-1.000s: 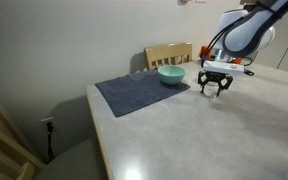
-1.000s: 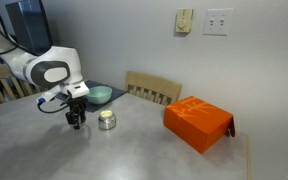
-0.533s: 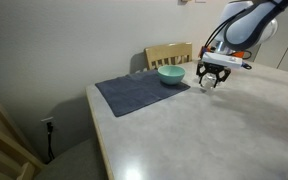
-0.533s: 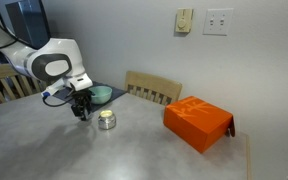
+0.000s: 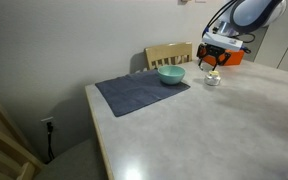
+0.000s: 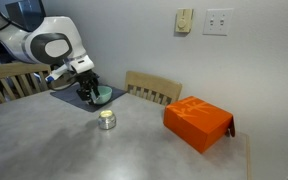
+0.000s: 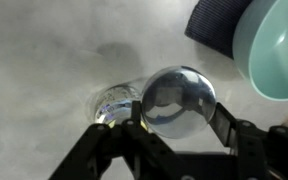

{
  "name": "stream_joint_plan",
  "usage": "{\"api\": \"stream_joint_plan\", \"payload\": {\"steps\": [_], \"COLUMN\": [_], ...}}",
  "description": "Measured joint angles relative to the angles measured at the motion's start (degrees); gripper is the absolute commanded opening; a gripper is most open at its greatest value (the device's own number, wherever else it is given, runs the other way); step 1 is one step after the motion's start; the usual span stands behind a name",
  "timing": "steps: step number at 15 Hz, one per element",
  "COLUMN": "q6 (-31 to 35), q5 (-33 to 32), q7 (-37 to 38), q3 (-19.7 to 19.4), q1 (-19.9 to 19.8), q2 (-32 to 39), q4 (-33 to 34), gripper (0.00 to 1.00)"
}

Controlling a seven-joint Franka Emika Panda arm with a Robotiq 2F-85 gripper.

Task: Put the lid on the silver object, remove it, then put it back again.

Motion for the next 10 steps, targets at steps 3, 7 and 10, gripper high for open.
{"api": "stream_joint_plan", "payload": {"steps": [3,7,10], "q6": [-0.07,-0.49,-1.34], "q5": [-0.34,0.04,1.19], "q7": [1.57,1.80,1.65], "q3": [-0.85,-0.71,0.14], "q1": [-0.41,-3.34,-6.27], "q2": [-1.53,-1.95,-1.70], "q4": [0.40,2.23,3.75], "gripper": [0.44,0.44,0.44]}}
